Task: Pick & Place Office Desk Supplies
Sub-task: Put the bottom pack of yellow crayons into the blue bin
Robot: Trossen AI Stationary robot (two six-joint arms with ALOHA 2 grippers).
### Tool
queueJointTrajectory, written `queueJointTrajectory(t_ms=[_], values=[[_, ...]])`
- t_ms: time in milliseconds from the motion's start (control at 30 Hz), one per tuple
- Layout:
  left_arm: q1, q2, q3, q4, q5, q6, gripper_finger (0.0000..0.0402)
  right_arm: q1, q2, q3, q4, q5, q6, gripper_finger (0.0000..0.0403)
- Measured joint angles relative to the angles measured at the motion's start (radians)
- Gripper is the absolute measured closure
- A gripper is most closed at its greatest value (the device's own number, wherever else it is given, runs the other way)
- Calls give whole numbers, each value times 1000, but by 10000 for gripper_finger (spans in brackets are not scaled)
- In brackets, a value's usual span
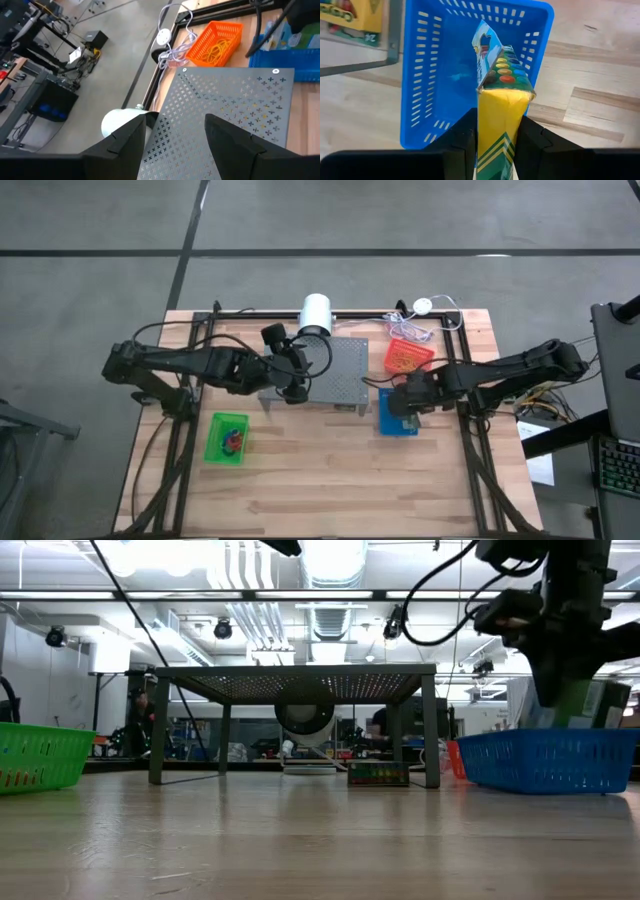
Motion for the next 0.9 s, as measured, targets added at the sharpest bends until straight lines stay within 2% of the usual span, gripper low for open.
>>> queueJointTrajectory(t_ms=[233,500,667,900], values=[[1,0,0,-6,1,0,193,-13,37,0,1,-45,-34,291],[1,0,0,-8,4,-3,192,-32,61,0,4,-49,-86,257],[1,0,0,-22,4,-4,192,-36,60,0,3,-49,-91,237],[1,0,0,-23,4,-6,192,-42,6,57,2,-65,-194,223]])
